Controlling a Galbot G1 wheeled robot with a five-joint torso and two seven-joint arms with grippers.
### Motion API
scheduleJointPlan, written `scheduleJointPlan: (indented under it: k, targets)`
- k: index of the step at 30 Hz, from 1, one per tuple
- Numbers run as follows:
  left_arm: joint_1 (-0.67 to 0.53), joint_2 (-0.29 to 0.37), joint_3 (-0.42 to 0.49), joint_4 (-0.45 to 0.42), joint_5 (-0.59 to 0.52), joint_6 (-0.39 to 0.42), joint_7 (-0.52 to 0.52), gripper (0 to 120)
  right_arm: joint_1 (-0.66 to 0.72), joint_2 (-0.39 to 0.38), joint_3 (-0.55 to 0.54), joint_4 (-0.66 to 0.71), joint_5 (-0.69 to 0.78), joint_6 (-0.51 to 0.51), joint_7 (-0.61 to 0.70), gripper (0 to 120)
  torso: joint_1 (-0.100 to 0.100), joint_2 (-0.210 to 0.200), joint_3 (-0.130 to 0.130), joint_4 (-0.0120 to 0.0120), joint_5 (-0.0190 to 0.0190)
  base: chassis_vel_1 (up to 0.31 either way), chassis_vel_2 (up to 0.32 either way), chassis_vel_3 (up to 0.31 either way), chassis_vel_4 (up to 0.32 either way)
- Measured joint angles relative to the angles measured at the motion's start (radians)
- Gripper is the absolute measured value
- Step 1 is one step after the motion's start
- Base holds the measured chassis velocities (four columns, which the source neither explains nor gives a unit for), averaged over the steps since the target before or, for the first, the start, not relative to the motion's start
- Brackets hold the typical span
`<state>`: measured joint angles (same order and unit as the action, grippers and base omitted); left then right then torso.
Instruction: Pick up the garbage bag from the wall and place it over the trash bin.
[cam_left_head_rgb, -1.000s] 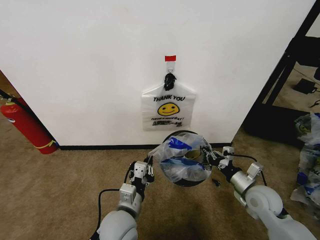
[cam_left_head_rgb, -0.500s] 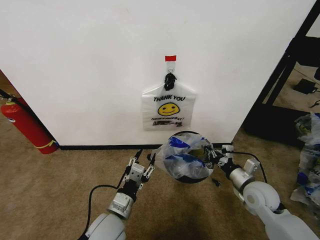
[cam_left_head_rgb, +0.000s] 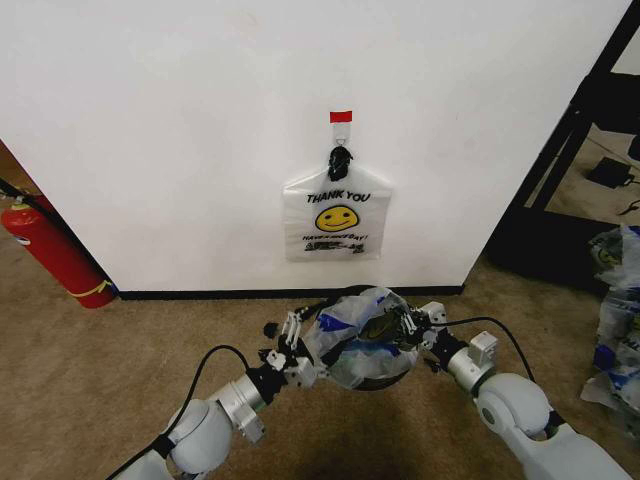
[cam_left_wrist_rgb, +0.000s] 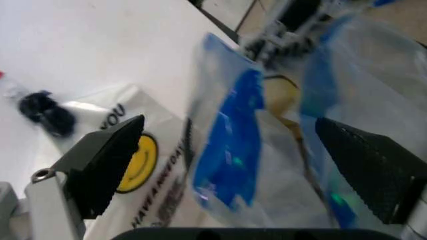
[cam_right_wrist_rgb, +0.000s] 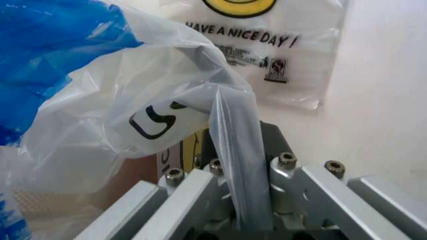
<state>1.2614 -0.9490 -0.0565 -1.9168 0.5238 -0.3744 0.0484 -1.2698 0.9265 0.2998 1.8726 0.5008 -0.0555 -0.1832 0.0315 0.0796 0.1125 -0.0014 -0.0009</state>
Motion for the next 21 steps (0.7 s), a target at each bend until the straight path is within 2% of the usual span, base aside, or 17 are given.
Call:
scheduleJointPlan:
  k: [5,7,9,12,18,21]
  targets:
    - [-0.01,-0.004,0.008,0.009,0.003,0.013,-0.004,79,0.004,-0.005,-0.001,-0.007,-0.074,0.043,-0.018,1,0.0,0.0,0.0,-0.0001,0.0,0.0,0.0,0.0,0.0]
    - [-0.011,-0.004,0.008,0.009,0.002,0.016,-0.005,77,0.004,-0.005,-0.002,-0.007,-0.084,0.047,-0.021,1,0.0,0.0,0.0,-0.0001,0.0,0.0,0.0,0.0,0.0]
    - [-0.013,-0.004,0.01,0.009,0.0,0.024,-0.007,66,0.003,-0.006,-0.003,-0.009,-0.119,0.061,-0.03,1,0.0,0.0,0.0,0.0,0.0,0.0,0.0,0.0,0.0]
    - [-0.014,-0.003,0.012,0.009,-0.002,0.029,-0.007,58,0.003,-0.006,-0.003,-0.01,-0.134,0.068,-0.036,1,0.0,0.0,0.0,0.0,0.0,0.0,0.0,0.0,0.0]
    - [-0.022,-0.005,0.022,0.016,-0.004,0.036,-0.007,32,0.0,-0.006,-0.007,-0.006,-0.141,0.072,-0.04,1,0.0,0.0,0.0,0.0,0.0001,0.0,0.0,0.0,0.0]
    - [-0.022,-0.005,0.022,0.016,-0.005,0.037,-0.007,29,0.0,-0.006,-0.007,-0.006,-0.14,0.072,-0.04,1,0.0,0.0,0.0,-0.0001,0.0,0.0,0.0,0.0,0.0]
